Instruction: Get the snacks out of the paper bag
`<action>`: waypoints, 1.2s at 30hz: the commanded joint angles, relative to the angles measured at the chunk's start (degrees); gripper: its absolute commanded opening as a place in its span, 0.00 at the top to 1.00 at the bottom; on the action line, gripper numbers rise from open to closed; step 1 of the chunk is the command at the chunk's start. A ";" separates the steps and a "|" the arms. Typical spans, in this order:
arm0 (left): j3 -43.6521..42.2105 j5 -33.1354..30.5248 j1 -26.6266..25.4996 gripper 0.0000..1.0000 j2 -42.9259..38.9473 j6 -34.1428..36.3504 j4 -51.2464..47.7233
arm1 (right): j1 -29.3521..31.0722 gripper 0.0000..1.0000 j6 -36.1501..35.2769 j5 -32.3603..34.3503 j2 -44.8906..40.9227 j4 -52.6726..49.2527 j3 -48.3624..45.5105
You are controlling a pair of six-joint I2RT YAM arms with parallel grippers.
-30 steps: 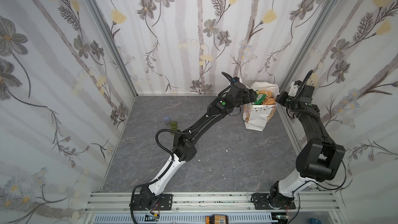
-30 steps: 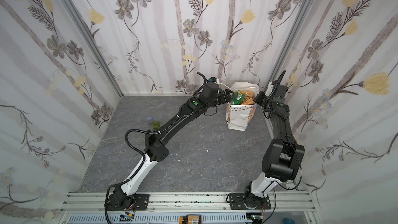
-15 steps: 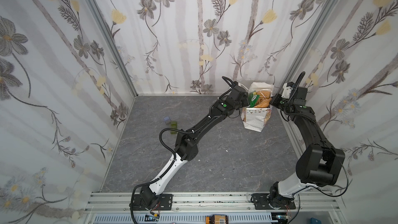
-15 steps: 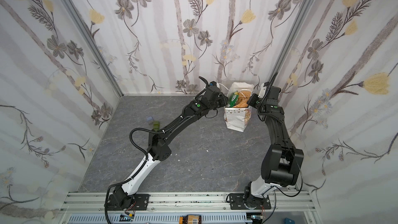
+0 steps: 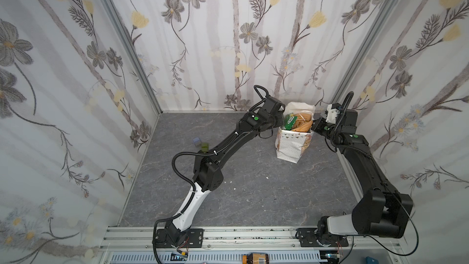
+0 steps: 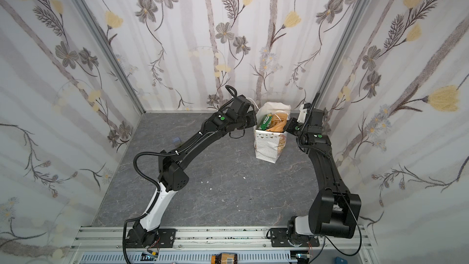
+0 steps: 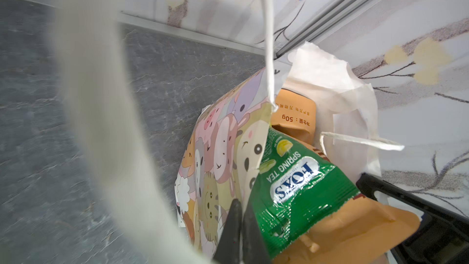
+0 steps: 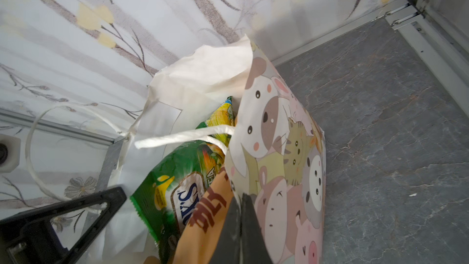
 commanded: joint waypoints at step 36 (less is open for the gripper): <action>-76.43 -7.51 6.94 0.83 -74.01 -1.09 2.07 | 55.23 0.81 24.69 24.90 -6.84 15.81 -8.47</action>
